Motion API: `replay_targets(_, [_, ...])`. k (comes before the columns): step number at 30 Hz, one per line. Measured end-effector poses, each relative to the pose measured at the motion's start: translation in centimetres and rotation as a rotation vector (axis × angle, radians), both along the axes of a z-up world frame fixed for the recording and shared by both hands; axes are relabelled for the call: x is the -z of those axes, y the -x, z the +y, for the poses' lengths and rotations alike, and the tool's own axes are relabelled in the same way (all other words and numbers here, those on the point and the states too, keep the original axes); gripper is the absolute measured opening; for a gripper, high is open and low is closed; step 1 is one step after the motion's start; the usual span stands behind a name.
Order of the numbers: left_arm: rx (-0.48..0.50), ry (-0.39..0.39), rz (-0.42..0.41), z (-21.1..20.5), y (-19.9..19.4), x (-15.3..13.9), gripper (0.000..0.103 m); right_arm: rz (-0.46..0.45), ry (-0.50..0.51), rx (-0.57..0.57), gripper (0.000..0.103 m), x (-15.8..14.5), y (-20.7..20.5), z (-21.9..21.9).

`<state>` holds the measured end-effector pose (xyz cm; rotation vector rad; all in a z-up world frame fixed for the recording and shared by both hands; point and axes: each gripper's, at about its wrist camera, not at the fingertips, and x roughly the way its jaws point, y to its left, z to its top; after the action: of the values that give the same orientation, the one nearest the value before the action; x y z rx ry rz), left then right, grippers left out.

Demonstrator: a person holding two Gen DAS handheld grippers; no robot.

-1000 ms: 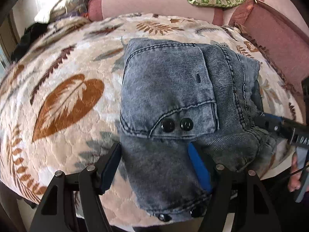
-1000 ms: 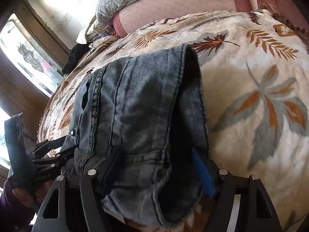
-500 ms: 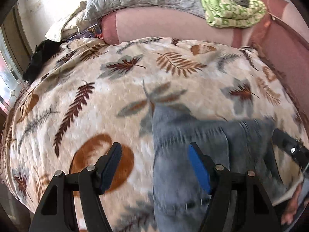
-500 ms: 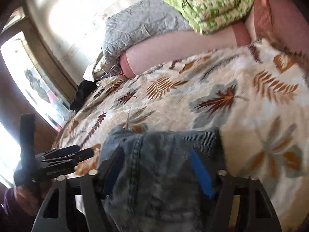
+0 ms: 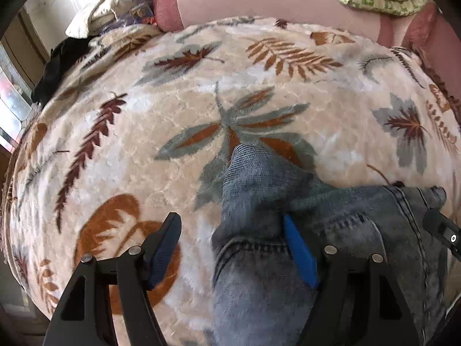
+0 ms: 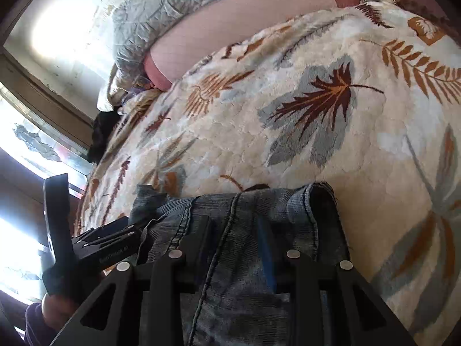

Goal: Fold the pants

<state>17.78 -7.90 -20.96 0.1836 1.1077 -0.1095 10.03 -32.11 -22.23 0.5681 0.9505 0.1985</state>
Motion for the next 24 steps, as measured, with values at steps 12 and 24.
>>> replay_targets(12, [0.159,0.042,-0.028,2.1,12.2,-2.3,0.074,-0.184,0.088,-0.166,0.036,-3.0,10.5,3.0])
replay_targets(24, [0.119,0.132,0.013,4.0,13.8,-0.3,0.075,-0.094,0.126,-0.124,0.038,0.2,14.2,4.3])
